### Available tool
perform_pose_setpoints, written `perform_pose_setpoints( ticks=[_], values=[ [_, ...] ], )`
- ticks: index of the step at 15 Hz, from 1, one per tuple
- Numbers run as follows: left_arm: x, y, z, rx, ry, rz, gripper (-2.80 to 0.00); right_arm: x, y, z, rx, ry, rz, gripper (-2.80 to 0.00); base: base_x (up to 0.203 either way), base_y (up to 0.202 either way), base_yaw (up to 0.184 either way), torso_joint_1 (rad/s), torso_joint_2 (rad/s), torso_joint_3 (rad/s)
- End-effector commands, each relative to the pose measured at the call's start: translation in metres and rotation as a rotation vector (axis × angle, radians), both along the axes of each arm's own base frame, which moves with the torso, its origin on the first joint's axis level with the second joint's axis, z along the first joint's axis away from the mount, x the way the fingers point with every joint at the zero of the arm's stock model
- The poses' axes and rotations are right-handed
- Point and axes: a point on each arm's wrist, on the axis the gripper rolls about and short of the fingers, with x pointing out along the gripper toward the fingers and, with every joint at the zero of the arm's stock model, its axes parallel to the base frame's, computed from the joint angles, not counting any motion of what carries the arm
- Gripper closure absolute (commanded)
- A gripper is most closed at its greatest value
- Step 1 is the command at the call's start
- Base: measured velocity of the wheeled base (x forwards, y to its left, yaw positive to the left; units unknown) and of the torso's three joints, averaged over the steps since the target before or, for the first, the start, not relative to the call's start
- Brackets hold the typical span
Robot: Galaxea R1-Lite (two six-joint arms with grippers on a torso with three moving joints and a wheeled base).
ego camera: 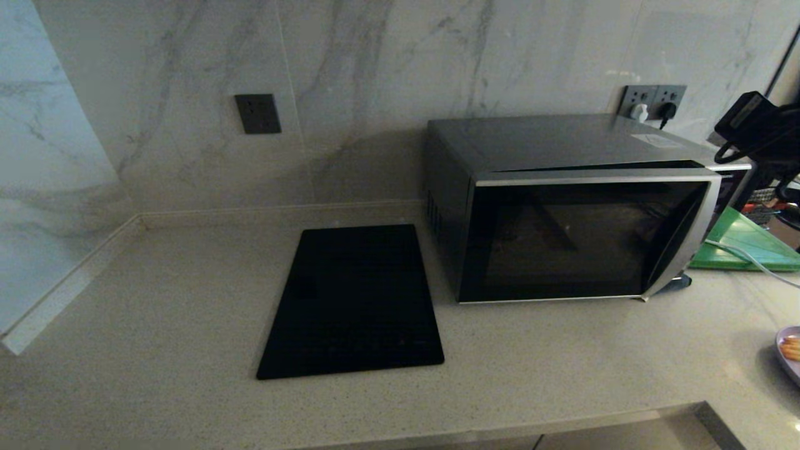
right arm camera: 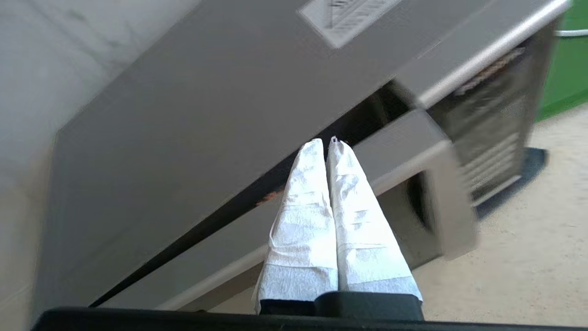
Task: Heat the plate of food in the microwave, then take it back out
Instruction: Open the microwave oven
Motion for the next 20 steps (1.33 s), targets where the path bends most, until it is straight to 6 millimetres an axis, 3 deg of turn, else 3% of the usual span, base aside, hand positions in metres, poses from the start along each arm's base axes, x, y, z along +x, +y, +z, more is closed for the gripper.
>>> perform_pose_setpoints(
  ticks=[1, 20],
  values=[
    [0.0, 0.0, 0.0, -0.001, 0.0, 0.001, 0.0, 0.011, -0.013, -0.022, 0.013, 0.072, -0.033, 0.0, 0.0, 0.0, 0.0, 0.0, 0.0, 0.0],
    [0.0, 0.0, 0.0, -0.001, 0.001, 0.001, 0.0, 0.045, -0.018, -0.028, -0.111, 0.091, 0.028, 0.0, 0.0, 0.0, 0.0, 0.0, 0.0, 0.0]
  ],
)
